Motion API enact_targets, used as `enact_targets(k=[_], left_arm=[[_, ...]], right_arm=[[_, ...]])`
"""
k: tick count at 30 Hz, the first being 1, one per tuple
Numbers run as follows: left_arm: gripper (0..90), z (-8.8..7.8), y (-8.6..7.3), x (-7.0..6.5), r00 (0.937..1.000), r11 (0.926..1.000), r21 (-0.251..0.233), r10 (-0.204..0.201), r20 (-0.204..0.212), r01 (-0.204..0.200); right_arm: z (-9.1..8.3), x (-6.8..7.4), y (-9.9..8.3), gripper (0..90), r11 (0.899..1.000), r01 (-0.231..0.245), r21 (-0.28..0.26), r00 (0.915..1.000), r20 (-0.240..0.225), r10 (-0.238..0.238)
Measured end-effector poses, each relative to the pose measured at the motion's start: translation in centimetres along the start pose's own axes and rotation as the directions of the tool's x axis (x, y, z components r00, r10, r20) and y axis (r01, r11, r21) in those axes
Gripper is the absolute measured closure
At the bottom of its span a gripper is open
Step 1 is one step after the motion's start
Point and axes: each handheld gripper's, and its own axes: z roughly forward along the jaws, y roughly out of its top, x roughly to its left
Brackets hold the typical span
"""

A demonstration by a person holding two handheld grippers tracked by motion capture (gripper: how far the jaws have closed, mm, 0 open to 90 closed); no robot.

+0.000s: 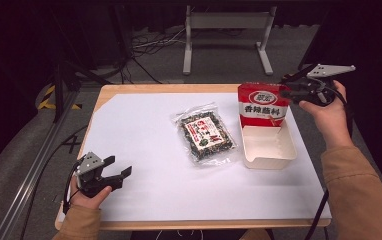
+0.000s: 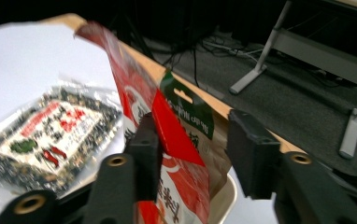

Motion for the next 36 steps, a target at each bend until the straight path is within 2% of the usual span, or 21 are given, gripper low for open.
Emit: enact_targets(k=[3, 7, 16, 22, 29, 32, 36], left_arm=[[25.2, 0.2, 0.2, 0.0, 1.0, 1.0, 0.001, 0.005, 0.006, -0.005], [25.2, 0.5, 0.3, -0.1, 0.9999, 1.0, 0.001, 0.009, 0.013, -0.009], [25.2, 0.9, 0.6, -0.2, 0.9996, 0.9998, 0.006, 0.018, 0.023, -0.018], [24.5, 1.0, 0.9, -0.5, 0.9991, 0.9997, 0.012, 0.022, 0.036, -0.022], [23.1, 0.7, 1.4, -1.0, 0.9978, 0.999, 0.02, 0.039, 0.053, -0.04], [22.7, 0.7, 1.6, -1.1, 0.9976, 0.9984, 0.028, 0.048, 0.051, -0.049], [22.6, 0.8, 1.8, -1.1, 0.997, 0.998, 0.036, 0.049, 0.059, -0.052]], right_arm=[[-0.8, 0.2, 0.0, 45.5, 1.0, -0.019, -0.016, 0.9997, 0.014, 0.019], [-1.6, 0.4, 0.0, 39.7, 0.998, -0.031, -0.051, 0.9991, 0.029, 0.033], [-4.0, 2.3, 0.1, 38.6, 0.996, -0.031, -0.082, 0.9989, 0.031, 0.034], [-5.3, 3.9, -0.3, 39.5, 0.993, -0.059, -0.104, 0.9982, -0.004, 0.059], [-6.0, 6.0, -1.4, 42.5, 0.993, -0.057, -0.101, 0.9976, -0.044, 0.053], [-6.1, 7.2, -2.2, 42.9, 0.994, -0.042, -0.105, 0.9972, -0.067, 0.035], [-5.8, 8.5, -3.5, 42.3, 0.992, -0.045, -0.121, 0.9939, -0.105, 0.032]])
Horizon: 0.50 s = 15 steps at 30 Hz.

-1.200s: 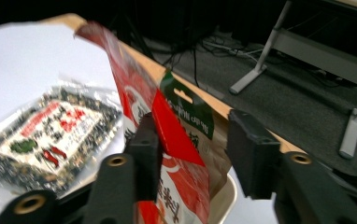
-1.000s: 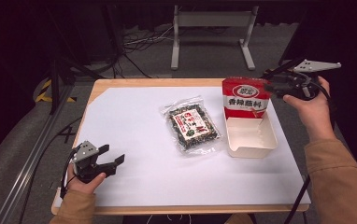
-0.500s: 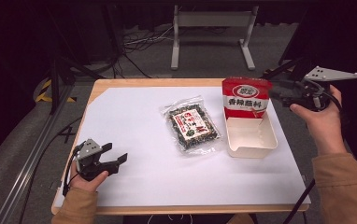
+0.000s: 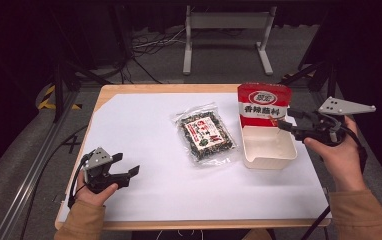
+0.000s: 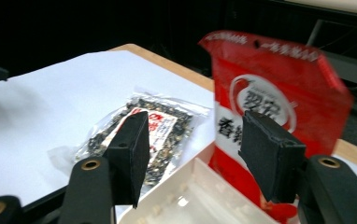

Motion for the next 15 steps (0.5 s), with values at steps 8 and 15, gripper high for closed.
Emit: enact_targets(k=[8, 15], left_arm=[[25.4, 0.4, 1.0, -0.1, 0.9999, 0.9995, 0.031, 0.007, 0.009, -0.007], [29.4, 1.0, 2.4, 0.6, 0.9998, 0.9953, 0.096, 0.018, -0.006, -0.017]], right_arm=[[0.4, 1.5, -2.1, 41.2, 1.0, -0.01, -0.018, 0.9993, -0.035, 0.009], [1.0, 2.6, -3.8, 48.7, 1.0, -0.022, 0.001, 0.9952, -0.095, 0.022]])
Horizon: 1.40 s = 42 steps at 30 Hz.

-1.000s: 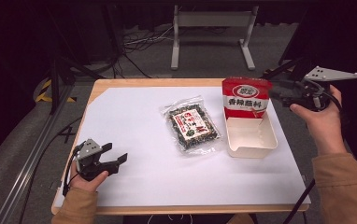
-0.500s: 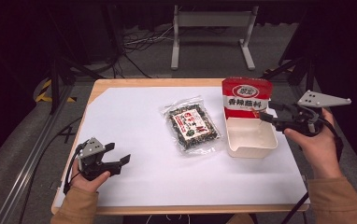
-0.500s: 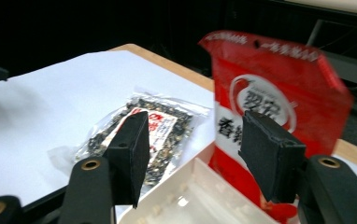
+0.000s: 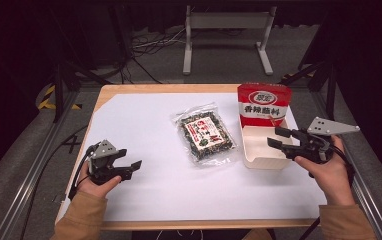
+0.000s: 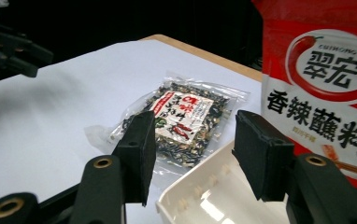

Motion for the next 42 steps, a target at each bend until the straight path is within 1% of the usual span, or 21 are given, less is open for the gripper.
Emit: enact_targets(k=[5, 7, 9, 11, 14, 15, 16, 17, 20, 22, 23, 24, 25, 26, 29, 31, 33, 36, 37, 40, 42], left_arm=[[26.8, 0.3, 1.0, 0.4, 0.9999, 0.9999, 0.006, -0.015, -0.003, 0.015], [24.0, 0.6, 1.7, 0.5, 0.9996, 0.9995, 0.018, -0.024, -0.017, 0.025], [22.2, 0.9, 2.1, 0.5, 0.9994, 0.9994, 0.021, -0.026, -0.021, 0.026], [21.5, 1.1, 2.4, 0.6, 0.9996, 0.9995, 0.025, -0.016, -0.023, 0.017], [20.4, 1.6, 3.3, 0.4, 0.9998, 0.9995, 0.022, -0.021, -0.005, 0.021], [24.1, 1.7, 3.6, 0.2, 0.9995, 0.9988, 0.039, -0.029, 0.011, 0.029], [27.3, 1.9, 4.0, 0.2, 0.9996, 0.9989, 0.041, -0.021, 0.017, 0.02], [27.6, 2.1, 4.3, 0.2, 0.9996, 0.9991, 0.039, -0.016, 0.023, 0.015], [28.0, 2.5, 4.9, 0.0, 0.9989, 0.9987, 0.043, -0.03, 0.036, 0.029], [28.4, 2.9, 5.5, 0.0, 0.9992, 0.9989, 0.038, -0.027, 0.031, 0.025], [29.2, 3.1, 5.7, 0.0, 0.9988, 0.9986, 0.04, -0.037, 0.032, 0.036], [29.5, 3.3, 6.0, 0.2, 0.9989, 0.999, 0.027, -0.036, 0.03, 0.035], [29.5, 3.5, 6.3, 0.4, 0.9981, 0.9984, 0.013, -0.055, 0.029, 0.055], [30.3, 3.8, 6.7, 0.6, 0.9968, 0.9976, 0.006, -0.069, 0.04, 0.069], [30.7, 4.4, 7.6, 1.1, 0.9959, 0.9964, -0.008, -0.084, 0.033, 0.085], [30.8, 4.8, 8.2, 1.4, 0.9964, 0.9961, -0.029, -0.082, 0.021, 0.083], [31.2, 5.2, 8.8, 1.7, 0.9964, 0.9958, -0.037, -0.083, 0.017, 0.083], [30.9, 5.9, 9.8, 2.1, 0.9967, 0.9962, -0.032, -0.081, 0.004, 0.081], [30.2, 6.1, 10.1, 2.2, 0.9954, 0.9947, -0.036, -0.096, 0.007, 0.096], [28.6, 6.7, 10.7, 2.5, 0.996, 0.9952, -0.039, -0.089, 0.009, 0.09], [27.9, 7.3, 11.2, 2.6, 0.9953, 0.9945, -0.039, -0.097, 0.009, 0.097]], right_arm=[[0.0, 0.4, -0.3, 48.9, 1.0, 0.008, 0.004, 1.0, -0.003, -0.008], [0.2, 0.6, -0.6, 49.3, 1.0, 0.001, 0.006, 0.9999, -0.014, -0.001], [0.4, 0.9, -1.0, 50.5, 1.0, 0.002, 0.025, 0.9998, -0.019, -0.002], [0.5, 1.0, -1.2, 51.1, 0.999, 0.002, 0.032, 0.9998, -0.02, -0.002], [0.4, 1.3, -1.5, 52.5, 0.999, -0.008, 0.034, 0.9996, -0.026, 0.009], [0.4, 1.3, -1.5, 52.5, 0.999, -0.008, 0.032, 0.9997, -0.024, 0.009], [0.3, 1.4, -1.4, 52.5, 1.0, -0.006, 0.028, 0.9998, -0.02, 0.007], [0.2, 1.6, -1.4, 52.4, 1.0, -0.004, 0.025, 0.9998, -0.019, 0.005], [0.1, 2.0, -1.5, 51.5, 1.0, 0.006, 0.023, 0.9998, -0.02, -0.006], [0.0, 2.1, -1.6, 51.2, 1.0, 0.01, 0.026, 0.9998, -0.019, -0.01], [0.0, 2.2, -1.7, 51.0, 1.0, 0.012, 0.026, 0.9998, -0.019, -0.012], [-0.1, 2.2, -1.7, 50.8, 1.0, 0.014, 0.027, 0.9997, -0.018, -0.013], [-0.2, 2.3, -1.8, 50.6, 1.0, 0.015, 0.027, 0.9997, -0.017, -0.014], [-0.2, 2.3, -1.9, 50.2, 1.0, 0.011, 0.026, 0.9998, -0.018, -0.011], [-0.3, 2.4, -2.3, 48.7, 1.0, 0.007, 0.02, 0.9999, -0.012, -0.007], [-0.4, 2.4, -2.6, 48.1, 1.0, -0.002, 0.015, 1.0, -0.007, 0.003], [-0.4, 2.5, -3.0, 47.7, 1.0, -0.007, 0.011, 1.0, -0.002, 0.008], [-0.3, 2.7, -3.7, 47.2, 1.0, -0.014, 0.014, 0.9999, 0.005, 0.014], [-0.2, 2.8, -3.9, 47.1, 1.0, -0.017, 0.014, 0.9999, 0.003, 0.017], [-0.2, 3.0, -4.3, 46.8, 1.0, -0.02, 0.015, 0.9998, 0.002, 0.02], [-0.2, 3.1, -4.6, 46.7, 1.0, -0.019, 0.015, 0.9998, 0.001, 0.019]])
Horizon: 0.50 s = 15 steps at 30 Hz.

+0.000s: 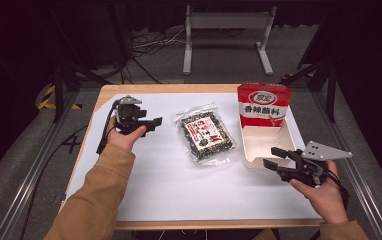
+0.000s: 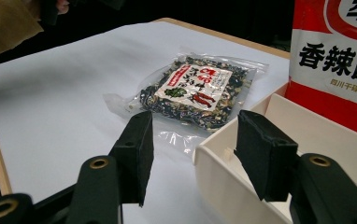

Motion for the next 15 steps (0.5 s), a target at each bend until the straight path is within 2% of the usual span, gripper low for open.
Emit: enact_targets(k=[4, 5, 9, 15], left_arm=[[27.2, 1.2, 0.5, 0.2, 0.9999, 0.9999, -0.009, 0.007, 0.012, -0.007], [27.7, 2.0, 0.6, 0.3, 0.9998, 1.0, -0.003, 0.009, 0.016, -0.009], [29.2, 3.0, 0.7, 0.5, 0.9999, 1.0, 0.007, 0.006, 0.011, -0.006], [29.3, 5.0, 0.6, 1.2, 0.9995, 0.9994, -0.013, -0.031, 0.008, 0.031]], right_arm=[[0.2, 0.1, -0.6, 46.8, 1.0, 0.002, 0.002, 1.0, -0.009, -0.002], [0.2, 0.2, -1.0, 46.8, 1.0, 0.007, 0.007, 0.9998, -0.016, -0.007], [0.3, 0.3, -1.4, 46.8, 1.0, 0.009, 0.002, 0.9997, -0.024, -0.009], [0.1, 0.4, -2.3, 45.6, 1.0, 0.027, 0.015, 0.9991, -0.033, -0.027]])
